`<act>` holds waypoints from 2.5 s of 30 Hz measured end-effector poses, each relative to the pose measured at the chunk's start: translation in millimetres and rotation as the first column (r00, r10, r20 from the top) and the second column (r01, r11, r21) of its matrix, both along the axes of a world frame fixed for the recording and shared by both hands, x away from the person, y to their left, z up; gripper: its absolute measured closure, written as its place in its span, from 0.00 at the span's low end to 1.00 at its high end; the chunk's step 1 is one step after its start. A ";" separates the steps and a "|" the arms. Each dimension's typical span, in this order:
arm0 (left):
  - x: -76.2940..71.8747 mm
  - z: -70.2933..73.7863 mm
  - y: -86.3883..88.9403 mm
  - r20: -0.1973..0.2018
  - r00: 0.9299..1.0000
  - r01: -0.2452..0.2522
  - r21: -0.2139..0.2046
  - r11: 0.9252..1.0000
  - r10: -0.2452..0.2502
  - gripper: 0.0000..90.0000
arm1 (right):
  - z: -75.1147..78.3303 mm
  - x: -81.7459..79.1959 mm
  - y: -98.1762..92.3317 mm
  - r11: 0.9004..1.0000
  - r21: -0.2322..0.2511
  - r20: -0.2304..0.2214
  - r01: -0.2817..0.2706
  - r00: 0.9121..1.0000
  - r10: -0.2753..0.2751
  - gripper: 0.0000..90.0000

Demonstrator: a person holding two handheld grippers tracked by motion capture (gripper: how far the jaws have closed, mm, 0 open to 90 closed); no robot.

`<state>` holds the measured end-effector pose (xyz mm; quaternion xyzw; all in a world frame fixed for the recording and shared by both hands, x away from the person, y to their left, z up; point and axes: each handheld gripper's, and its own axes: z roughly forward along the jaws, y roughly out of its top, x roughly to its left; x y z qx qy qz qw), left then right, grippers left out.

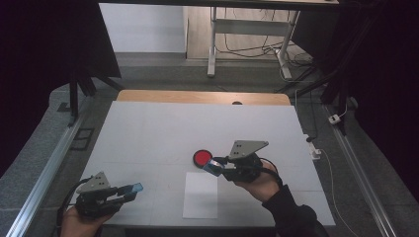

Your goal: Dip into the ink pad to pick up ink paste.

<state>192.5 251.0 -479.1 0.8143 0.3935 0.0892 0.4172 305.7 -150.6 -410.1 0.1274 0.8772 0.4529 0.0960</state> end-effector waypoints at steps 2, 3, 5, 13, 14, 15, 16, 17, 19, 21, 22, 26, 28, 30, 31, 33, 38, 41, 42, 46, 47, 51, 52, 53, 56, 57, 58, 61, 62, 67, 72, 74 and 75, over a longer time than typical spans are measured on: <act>-0.1 0.0 0.2 -0.004 1.000 -0.003 -0.003 1.000 0.003 0.76 | -1.1 2.2 0.5 1.000 0.000 -0.010 0.009 1.000 -0.009 0.78; -0.1 -0.1 0.3 -0.006 1.000 -0.001 -0.005 1.000 0.001 0.76 | -2.2 3.4 1.1 1.000 0.002 -0.014 0.014 1.000 -0.014 0.78; -0.2 -0.1 0.5 -0.005 1.000 0.002 -0.006 1.000 -0.002 0.76 | -3.8 5.7 2.0 1.000 -0.004 -0.018 0.018 1.000 -0.018 0.78; -0.2 -0.2 -0.4 -0.006 1.000 0.010 0.000 1.000 -0.010 0.76 | -7.2 12.1 8.4 0.999 -0.010 -0.008 0.038 0.999 -0.038 0.78; -0.3 -0.1 -0.3 -0.005 1.000 0.010 0.001 1.000 -0.010 0.76 | -7.2 13.2 9.1 0.999 -0.016 -0.006 0.039 0.999 -0.039 0.78; -0.5 -0.1 -0.3 -0.004 1.000 0.009 0.002 1.000 -0.009 0.76 | -7.6 14.4 9.9 0.999 -0.016 -0.005 0.041 0.999 -0.041 0.78; -0.7 0.0 -0.2 -0.003 1.000 0.009 0.001 1.000 -0.009 0.76 | -8.1 15.7 10.8 0.999 -0.018 -0.002 0.041 0.999 -0.041 0.78; -1.1 0.1 -0.2 0.000 1.000 0.010 0.004 1.000 -0.010 0.76 | -8.5 16.7 11.9 0.999 -0.020 -0.002 0.044 0.999 -0.045 0.78; -1.8 0.2 -0.5 0.004 1.000 0.008 0.011 1.000 -0.008 0.76 | -9.5 19.2 13.6 0.999 -0.023 -0.001 0.044 0.999 -0.044 0.78; -2.5 0.2 0.0 0.005 1.000 0.003 0.014 1.000 -0.003 0.76 | -10.3 21.8 15.6 0.999 -0.028 0.000 0.044 0.999 -0.044 0.78; -2.8 0.3 0.7 0.006 1.000 0.000 0.012 1.000 0.000 0.76 | -11.0 23.0 17.0 0.999 -0.026 -0.002 0.048 0.999 -0.048 0.78; -3.5 0.2 2.5 0.007 1.000 -0.005 0.002 1.000 0.005 0.76 | -13.5 28.9 20.2 0.998 -0.036 -0.004 0.055 0.998 -0.056 0.78; -3.3 0.0 1.6 0.006 1.000 0.002 0.009 1.000 -0.002 0.76 | -15.1 32.2 21.0 0.997 -0.041 -0.006 0.061 0.998 -0.061 0.78; -3.3 0.0 0.8 0.005 1.000 0.002 0.014 1.000 -0.003 0.76 | -17.0 34.9 22.0 0.997 -0.039 -0.014 0.070 0.997 -0.071 0.78; -3.3 0.0 1.0 0.005 1.000 0.003 0.012 1.000 -0.003 0.76 | -17.8 36.1 22.4 0.996 -0.041 -0.017 0.077 0.997 -0.078 0.78; -3.2 0.0 1.7 0.005 1.000 0.002 0.009 1.000 -0.002 0.76 | -19.7 39.3 23.3 0.995 -0.048 -0.016 0.083 0.996 -0.083 0.78; -2.8 -0.2 1.6 0.002 1.000 0.003 0.007 1.000 -0.003 0.76 | -25.5 48.7 27.5 0.993 -0.064 -0.025 0.097 0.995 -0.099 0.78; -2.4 -0.3 2.1 -0.001 1.000 0.004 0.003 1.000 -0.004 0.76 | -29.9 54.9 32.0 0.993 -0.069 -0.034 0.100 0.994 -0.103 0.78; -2.5 -0.3 2.2 -0.001 1.000 0.004 0.003 1.000 -0.004 0.76 | -31.4 57.3 33.4 0.992 -0.073 -0.040 0.102 0.994 -0.105 0.78; -2.5 -0.3 2.2 0.000 1.000 0.006 0.004 1.000 -0.006 0.76 | -37.8 66.2 38.5 0.988 -0.100 -0.051 0.118 0.991 -0.124 0.78; -2.5 -0.3 2.2 0.000 1.000 0.005 0.004 1.000 -0.005 0.76 | -39.6 68.2 39.6 0.987 -0.101 -0.052 0.122 0.990 -0.127 0.78; -2.4 -0.3 2.0 0.000 1.000 0.006 0.005 1.000 -0.006 0.76 | -45.1 74.7 44.1 0.984 -0.118 -0.054 0.130 0.989 -0.137 0.78; -2.4 -0.3 1.6 0.001 1.000 0.006 0.006 1.000 -0.006 0.76 | -46.7 76.2 45.4 0.984 -0.120 -0.057 0.132 0.989 -0.140 0.78; -2.5 -0.3 1.4 0.002 1.000 0.006 0.008 1.000 -0.006 0.76 | -48.1 77.5 46.5 0.982 -0.127 -0.057 0.136 0.988 -0.144 0.78; -2.9 0.0 1.8 0.011 1.000 0.005 0.011 1.000 -0.006 0.76 | -52.7 81.9 49.4 0.978 -0.149 -0.059 0.144 0.986 -0.154 0.78; -3.2 0.2 1.9 0.016 1.000 0.003 0.010 1.000 -0.003 0.76 | -54.2 83.2 50.2 0.977 -0.154 -0.059 0.147 0.986 -0.158 0.78; -3.2 0.1 2.2 0.016 1.000 0.002 0.008 1.000 -0.002 0.76 | -55.7 84.4 51.1 0.976 -0.156 -0.062 0.151 0.985 -0.162 0.78; -3.3 0.2 2.3 0.020 1.000 0.001 0.009 1.000 -0.001 0.76 | -59.4 88.0 52.5 0.972 -0.174 -0.067 0.157 0.983 -0.171 0.78; -3.3 0.2 2.2 0.020 1.000 0.002 0.011 1.000 -0.002 0.76 | -60.7 89.0 52.9 0.972 -0.174 -0.069 0.158 0.983 -0.172 0.78; -3.3 0.3 2.5 0.023 1.000 -0.003 0.010 1.000 0.003 0.76 | -65.5 92.5 54.5 0.969 -0.188 -0.075 0.158 0.982 -0.175 0.78; -3.1 0.1 2.8 0.021 1.000 -0.003 0.009 1.000 0.003 0.76 | -68.9 94.9 55.8 0.966 -0.198 -0.081 0.165 0.980 -0.183 0.78; -3.1 0.0 2.9 0.021 1.000 -0.003 0.009 1.000 0.003 0.76 | -69.9 95.7 56.3 0.965 -0.202 -0.083 0.166 0.979 -0.185 0.78; -3.1 0.0 3.0 0.021 1.000 -0.003 0.008 1.000 0.003 0.76 | -70.6 96.1 56.5 0.965 -0.202 -0.086 0.166 0.979 -0.187 0.78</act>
